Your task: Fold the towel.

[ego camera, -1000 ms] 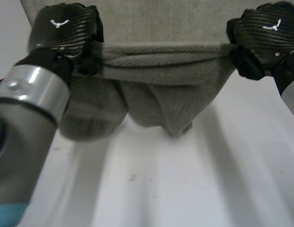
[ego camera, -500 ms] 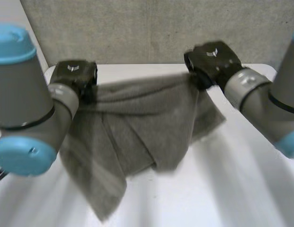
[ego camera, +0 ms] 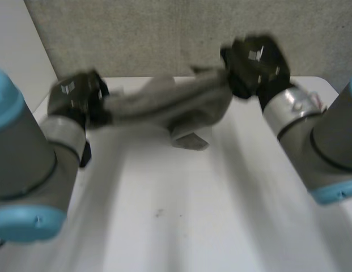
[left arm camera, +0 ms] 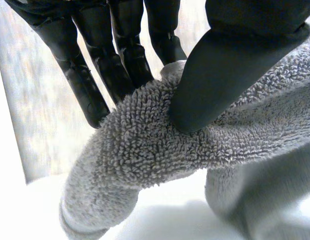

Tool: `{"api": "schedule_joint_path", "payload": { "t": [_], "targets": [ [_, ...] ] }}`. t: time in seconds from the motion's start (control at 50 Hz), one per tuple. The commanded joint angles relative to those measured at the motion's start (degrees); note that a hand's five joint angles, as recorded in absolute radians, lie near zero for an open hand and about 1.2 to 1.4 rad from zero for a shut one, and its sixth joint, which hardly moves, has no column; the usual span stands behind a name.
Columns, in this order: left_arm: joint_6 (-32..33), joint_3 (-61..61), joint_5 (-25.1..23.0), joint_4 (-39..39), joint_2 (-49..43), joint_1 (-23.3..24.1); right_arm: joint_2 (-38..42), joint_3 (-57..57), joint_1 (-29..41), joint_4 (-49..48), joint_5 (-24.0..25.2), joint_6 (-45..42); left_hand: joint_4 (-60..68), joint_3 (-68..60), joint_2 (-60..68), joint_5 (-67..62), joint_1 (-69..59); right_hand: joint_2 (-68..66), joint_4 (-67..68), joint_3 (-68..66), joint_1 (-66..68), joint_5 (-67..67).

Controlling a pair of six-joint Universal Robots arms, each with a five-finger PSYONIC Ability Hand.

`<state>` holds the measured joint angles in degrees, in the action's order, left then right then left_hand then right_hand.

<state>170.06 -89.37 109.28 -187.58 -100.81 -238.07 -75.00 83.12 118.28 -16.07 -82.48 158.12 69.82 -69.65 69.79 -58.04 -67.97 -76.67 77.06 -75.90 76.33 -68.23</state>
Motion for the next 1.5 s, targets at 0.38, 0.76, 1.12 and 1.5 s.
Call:
{"api": "schedule_joint_path", "payload": {
  "t": [0.38,0.76,1.12,1.5],
  "targets": [
    [5.53,-16.28,-2.66,3.36,-0.19,7.1,3.63,14.61,0.02,16.16,0.12,-9.94,-42.59,42.42,-42.56,40.81,40.74,-3.33,2.94,-4.1,3.67,-1.77],
    [21.96,-7.5,-16.96,3.45,0.45,-4.49,0.11,24.28,-0.6,3.41,0.39,-10.29,-55.07,54.89,-55.03,53.29,53.21,-3.33,2.94,-4.1,3.67,-1.77],
    [28.04,5.96,-33.07,9.6,-14.07,-9.69,0.29,24.54,-0.6,3.32,0.21,-10.73,-52.38,52.2,-52.34,50.59,50.52,-3.33,2.94,-4.1,3.67,-1.77],
    [41.58,8.86,-36.95,22.35,-18.99,-11.98,0.81,24.46,-0.6,3.32,0.21,-11.08,-16.12,15.94,-16.08,14.33,14.26,-3.33,2.94,-4.1,3.67,-1.77]
  ]
}}
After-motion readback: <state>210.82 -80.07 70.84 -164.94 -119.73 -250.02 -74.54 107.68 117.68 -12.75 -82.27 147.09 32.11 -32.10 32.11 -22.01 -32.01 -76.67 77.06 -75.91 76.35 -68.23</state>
